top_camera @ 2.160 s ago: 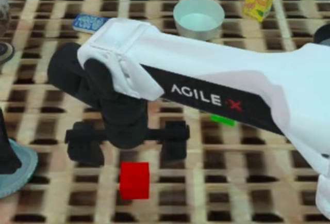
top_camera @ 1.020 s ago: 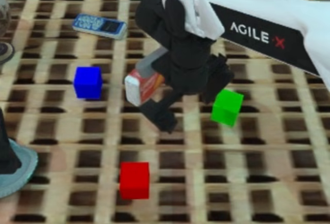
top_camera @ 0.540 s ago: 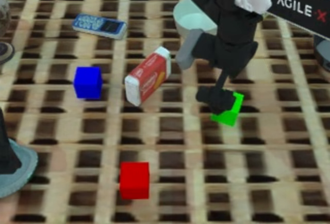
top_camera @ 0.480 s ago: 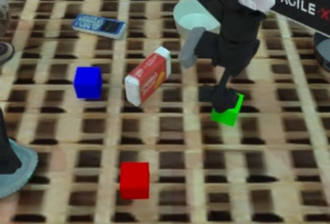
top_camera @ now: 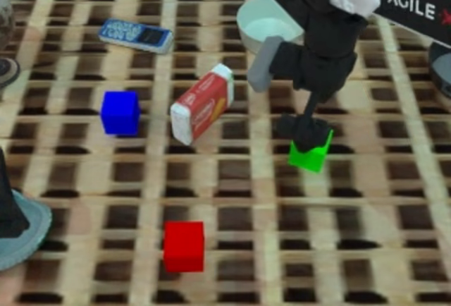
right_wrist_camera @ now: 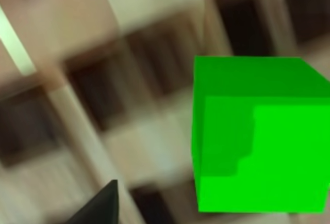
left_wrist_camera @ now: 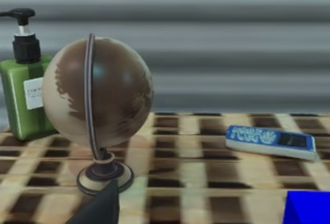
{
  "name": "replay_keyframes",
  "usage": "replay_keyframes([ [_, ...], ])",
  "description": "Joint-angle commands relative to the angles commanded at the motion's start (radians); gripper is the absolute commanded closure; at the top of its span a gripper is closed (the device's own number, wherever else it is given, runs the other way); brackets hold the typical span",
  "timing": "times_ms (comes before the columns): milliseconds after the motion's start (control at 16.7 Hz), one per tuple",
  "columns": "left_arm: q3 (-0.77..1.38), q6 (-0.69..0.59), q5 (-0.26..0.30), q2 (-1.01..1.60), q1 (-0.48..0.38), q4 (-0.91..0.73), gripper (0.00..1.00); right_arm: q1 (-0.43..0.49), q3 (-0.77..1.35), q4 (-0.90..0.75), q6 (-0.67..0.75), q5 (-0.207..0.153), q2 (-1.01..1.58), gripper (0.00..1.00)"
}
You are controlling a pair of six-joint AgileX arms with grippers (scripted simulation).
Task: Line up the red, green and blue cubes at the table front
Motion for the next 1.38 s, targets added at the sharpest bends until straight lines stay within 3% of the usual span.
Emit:
replay_keyframes([
  [480, 0.0, 0.0, 0.0, 0.0, 0.0, 0.0, 0.0, -0.002, -0.192, 0.268, 0.0, 0.001, 0.072, 0.0],
  [780, 0.0, 0.0, 0.0, 0.0, 0.0, 0.0, 0.0, -0.002, -0.207, 0.287, 0.0, 0.001, 0.078, 0.0],
  [1380, 0.0, 0.0, 0.0, 0.0, 0.0, 0.0, 0.0, -0.002, -0.207, 0.287, 0.0, 0.001, 0.078, 0.75],
])
